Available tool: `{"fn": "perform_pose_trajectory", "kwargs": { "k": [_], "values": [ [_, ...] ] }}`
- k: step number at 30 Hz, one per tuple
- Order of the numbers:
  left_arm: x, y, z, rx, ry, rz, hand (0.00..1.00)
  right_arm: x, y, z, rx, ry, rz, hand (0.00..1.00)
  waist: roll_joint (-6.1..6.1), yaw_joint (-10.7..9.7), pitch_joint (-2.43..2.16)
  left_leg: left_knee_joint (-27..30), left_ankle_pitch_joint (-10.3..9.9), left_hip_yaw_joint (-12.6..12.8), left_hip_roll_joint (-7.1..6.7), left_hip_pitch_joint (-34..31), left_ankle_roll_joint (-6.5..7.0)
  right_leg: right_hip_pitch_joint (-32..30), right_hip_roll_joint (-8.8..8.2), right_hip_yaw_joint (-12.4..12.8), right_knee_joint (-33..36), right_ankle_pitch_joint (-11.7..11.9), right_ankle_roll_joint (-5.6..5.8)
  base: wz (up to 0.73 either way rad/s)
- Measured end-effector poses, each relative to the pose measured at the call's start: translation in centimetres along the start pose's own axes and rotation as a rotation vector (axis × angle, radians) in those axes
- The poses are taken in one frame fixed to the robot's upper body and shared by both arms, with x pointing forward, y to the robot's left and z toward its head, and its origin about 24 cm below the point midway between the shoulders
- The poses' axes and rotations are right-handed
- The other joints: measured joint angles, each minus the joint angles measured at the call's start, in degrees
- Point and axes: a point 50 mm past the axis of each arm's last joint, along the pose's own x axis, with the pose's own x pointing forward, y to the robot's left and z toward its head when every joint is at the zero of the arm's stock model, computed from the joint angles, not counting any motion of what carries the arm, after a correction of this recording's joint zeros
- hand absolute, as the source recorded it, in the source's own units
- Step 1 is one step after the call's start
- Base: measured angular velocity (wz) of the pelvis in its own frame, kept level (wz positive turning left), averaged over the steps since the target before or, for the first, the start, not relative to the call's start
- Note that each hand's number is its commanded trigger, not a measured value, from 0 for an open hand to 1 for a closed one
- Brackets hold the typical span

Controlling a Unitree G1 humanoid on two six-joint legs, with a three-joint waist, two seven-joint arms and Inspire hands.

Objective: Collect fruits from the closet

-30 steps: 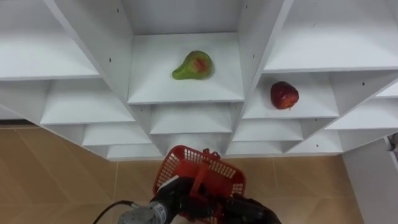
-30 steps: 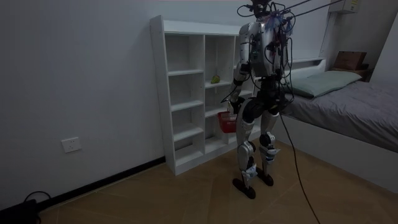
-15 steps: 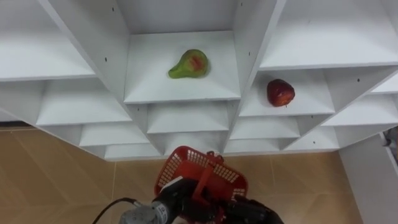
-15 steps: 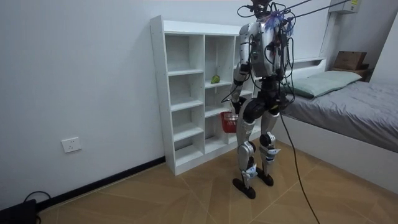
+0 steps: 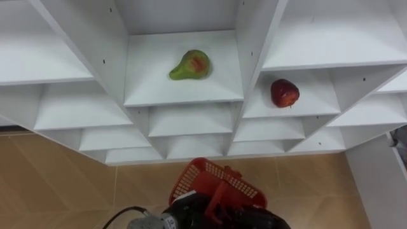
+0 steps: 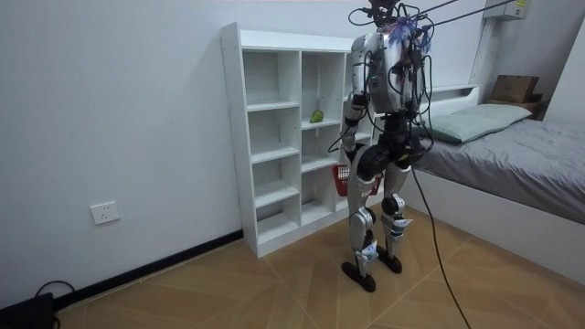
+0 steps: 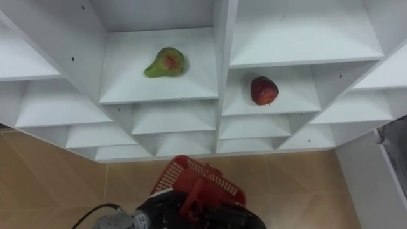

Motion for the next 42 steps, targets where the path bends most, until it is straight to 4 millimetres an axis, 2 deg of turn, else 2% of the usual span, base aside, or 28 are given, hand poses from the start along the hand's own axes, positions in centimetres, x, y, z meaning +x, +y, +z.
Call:
{"fn": "perform_pose_trajectory", "kwargs": {
  "k": [1, 2, 11, 18, 27, 42],
  "values": [
    [0.01, 0.0, 0.04, 0.004, 0.0, 0.0, 1.0, 0.02, 0.03, 0.05, 0.0, -0.001, 0.0, 0.11, 0.0, -0.05, 0.0, 0.23, 0.0, 0.0, 0.01, -0.36, 0.0, -0.25, 0.01, 0.0, 0.1, 0.0, 0.0, 0.0],
    [0.02, 0.02, 0.08, 0.014, 0.002, 0.0, 1.0, 0.04, 0.05, 0.1, -0.001, -0.002, 0.001, 0.0, -0.04, -0.09, 0.03, 0.53, 0.0, -0.01, 0.01, -0.69, 0.0, -0.44, 0.02, -0.04, 0.17, 0.0, 0.0, 0.0],
    [-0.04, 0.16, 0.19, 0.033, 0.003, -0.002, 1.0, 0.17, 0.29, 0.39, 0.03, -0.024, 0.009, 0.0, -0.46, -0.23, 0.29, 0.71, 0.0, 0.38, 0.01, -1.04, 0.01, -1.26, -0.19, 0.22, 0.83, -0.07, -0.05, -0.02],
    [0.08, -0.05, 0.67, 0.05, -0.011, -0.014, 1.0, 0.17, 0.24, 0.46, 0.086, -0.049, -0.001, 0.0, -0.51, -0.27, 0.3, 0.76, 0.02, 0.47, 0.0, -0.89, 0.03, -1.22, -0.25, 0.25, 0.87, -0.07, -0.05, 0.0],
    [0.11, -0.19, 0.61, 0.058, -0.007, -0.021, 1.0, 0.32, 0.33, 0.3, 0.121, -0.055, -0.024, 0.0, -0.58, -1.56, 0.29, 0.76, 0.02, 0.57, -0.04, -0.71, 0.04, -1.14, -0.29, 0.25, 0.93, -0.07, -0.06, 0.0],
    [0.0, 0.14, 0.53, 0.056, -0.005, 0.008, 1.0, 0.43, 0.48, -0.11, 0.155, -0.057, -0.024, 0.0, -0.55, -1.44, 0.27, 0.31, 0.04, 0.61, -0.06, 0.43, 0.07, -0.16, -0.16, 0.44, 0.77, -0.04, -0.08, 0.0]
  ]
}}
